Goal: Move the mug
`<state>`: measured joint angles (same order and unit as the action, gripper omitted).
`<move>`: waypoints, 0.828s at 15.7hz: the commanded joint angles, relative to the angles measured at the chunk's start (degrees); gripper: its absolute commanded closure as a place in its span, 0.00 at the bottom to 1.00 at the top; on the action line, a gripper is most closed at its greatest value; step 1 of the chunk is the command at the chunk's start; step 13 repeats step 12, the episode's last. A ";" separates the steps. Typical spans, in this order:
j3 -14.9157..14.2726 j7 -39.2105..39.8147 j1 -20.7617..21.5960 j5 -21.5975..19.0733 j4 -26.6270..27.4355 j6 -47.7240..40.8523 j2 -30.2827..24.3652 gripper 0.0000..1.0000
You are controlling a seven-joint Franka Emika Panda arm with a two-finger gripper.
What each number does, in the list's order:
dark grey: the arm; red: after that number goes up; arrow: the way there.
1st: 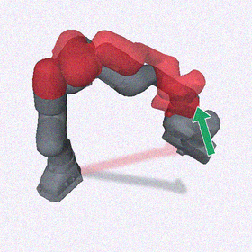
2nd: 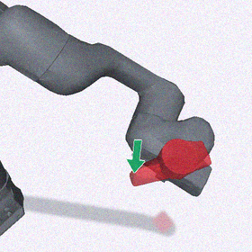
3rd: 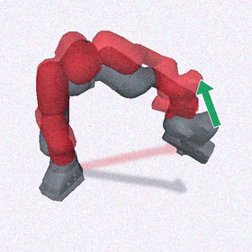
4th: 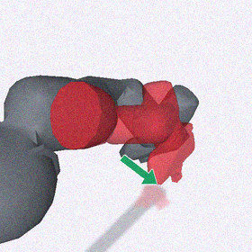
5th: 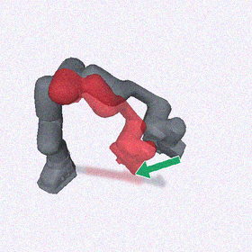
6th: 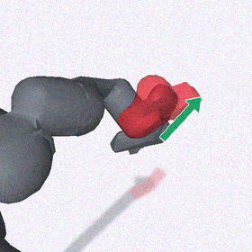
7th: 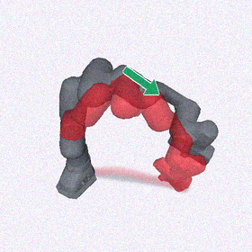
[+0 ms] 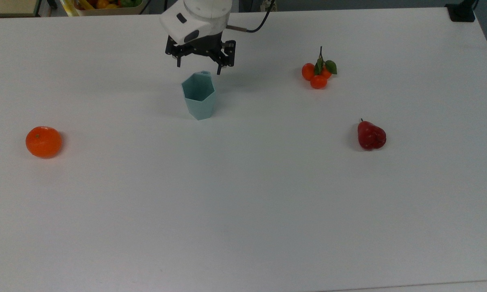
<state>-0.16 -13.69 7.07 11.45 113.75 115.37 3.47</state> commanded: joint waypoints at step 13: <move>-0.54 3.75 0.05 -7.67 -20.50 -19.84 -2.77 0.00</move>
